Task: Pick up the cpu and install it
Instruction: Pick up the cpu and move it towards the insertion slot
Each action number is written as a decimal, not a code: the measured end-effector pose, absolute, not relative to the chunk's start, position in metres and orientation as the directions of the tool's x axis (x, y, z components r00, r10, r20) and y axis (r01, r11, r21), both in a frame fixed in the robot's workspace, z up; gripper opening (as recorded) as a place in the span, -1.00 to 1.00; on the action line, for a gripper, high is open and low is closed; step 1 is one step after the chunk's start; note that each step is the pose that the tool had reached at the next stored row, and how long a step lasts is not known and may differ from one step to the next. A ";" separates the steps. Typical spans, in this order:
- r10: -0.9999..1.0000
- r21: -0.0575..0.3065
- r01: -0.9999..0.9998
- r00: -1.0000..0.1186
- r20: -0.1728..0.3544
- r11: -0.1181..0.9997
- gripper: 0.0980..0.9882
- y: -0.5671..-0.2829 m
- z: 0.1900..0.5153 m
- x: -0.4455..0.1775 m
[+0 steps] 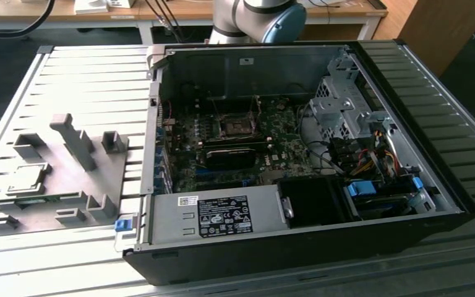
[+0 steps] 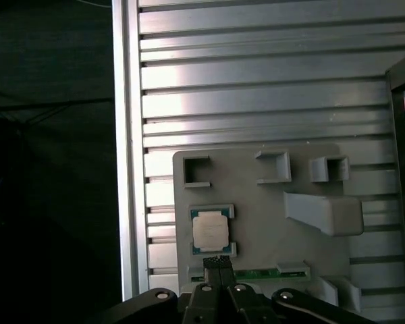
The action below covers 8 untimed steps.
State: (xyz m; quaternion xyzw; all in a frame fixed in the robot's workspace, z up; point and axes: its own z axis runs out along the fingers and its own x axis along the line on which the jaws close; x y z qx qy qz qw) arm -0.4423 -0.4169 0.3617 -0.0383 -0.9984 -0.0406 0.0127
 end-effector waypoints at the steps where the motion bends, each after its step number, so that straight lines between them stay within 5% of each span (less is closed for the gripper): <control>1: 0.075 0.080 0.078 -0.997 0.028 0.994 -0.98 -0.417 0.361 -0.442; 8: 0.075 0.081 0.077 -0.997 0.028 0.994 -0.98 -0.418 0.360 -0.442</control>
